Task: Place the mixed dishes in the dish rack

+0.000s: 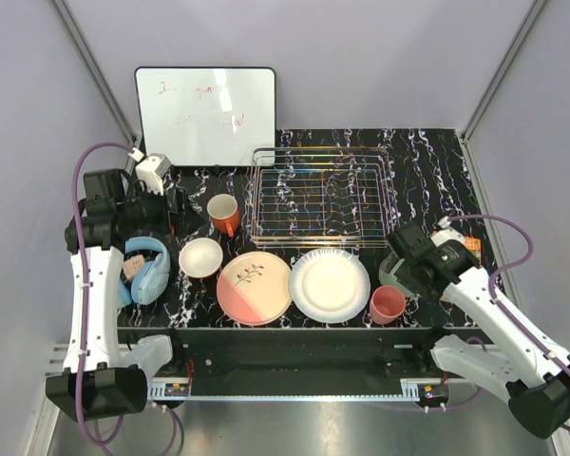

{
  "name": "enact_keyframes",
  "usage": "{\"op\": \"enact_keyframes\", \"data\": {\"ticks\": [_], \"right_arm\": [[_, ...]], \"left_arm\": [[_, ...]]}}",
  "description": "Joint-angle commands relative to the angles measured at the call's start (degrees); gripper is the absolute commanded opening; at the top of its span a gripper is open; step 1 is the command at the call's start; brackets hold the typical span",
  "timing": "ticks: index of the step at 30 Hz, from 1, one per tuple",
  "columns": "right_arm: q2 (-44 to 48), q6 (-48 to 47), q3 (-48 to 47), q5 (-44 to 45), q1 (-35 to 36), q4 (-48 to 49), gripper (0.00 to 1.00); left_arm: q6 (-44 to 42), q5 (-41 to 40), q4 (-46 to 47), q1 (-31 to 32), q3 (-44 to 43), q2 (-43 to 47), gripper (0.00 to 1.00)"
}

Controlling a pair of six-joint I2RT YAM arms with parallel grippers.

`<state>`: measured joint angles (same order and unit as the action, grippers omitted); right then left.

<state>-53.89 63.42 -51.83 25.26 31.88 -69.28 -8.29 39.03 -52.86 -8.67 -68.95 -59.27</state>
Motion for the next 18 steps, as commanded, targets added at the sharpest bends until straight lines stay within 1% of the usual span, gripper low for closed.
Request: {"op": "enact_keyframes", "data": {"ticks": [1, 5, 7, 8, 13, 18], "right_arm": [[0.18, 13.81, -1.52, 6.02, 0.03, -5.87, 0.97], [-0.16, 18.49, -0.2, 10.33, -0.06, -6.22, 0.94], [-1.3, 21.99, 0.76, 10.95, -0.06, -6.05, 0.92], [-1.83, 22.27, 1.55, 11.65, -0.06, -5.0, 0.92], [-5.43, 24.2, 3.14, 11.93, -0.06, -4.55, 0.92], [-4.3, 27.81, 7.0, 12.1, 0.03, -2.98, 0.94]], "left_arm": [[0.21, 2.55, 2.32, -0.39, -0.57, -0.15, 0.99], [-1.02, 1.67, 1.97, -0.65, -0.75, 0.46, 0.99], [-1.72, 1.23, 1.8, -0.65, -0.66, 0.82, 0.99], [-1.9, 1.14, 1.8, -0.65, -0.66, 0.73, 0.99], [-1.81, 1.67, 1.71, -1.09, -1.19, -0.15, 0.99], [-1.81, 2.72, 2.06, -1.44, -1.45, -0.94, 0.99]]}}
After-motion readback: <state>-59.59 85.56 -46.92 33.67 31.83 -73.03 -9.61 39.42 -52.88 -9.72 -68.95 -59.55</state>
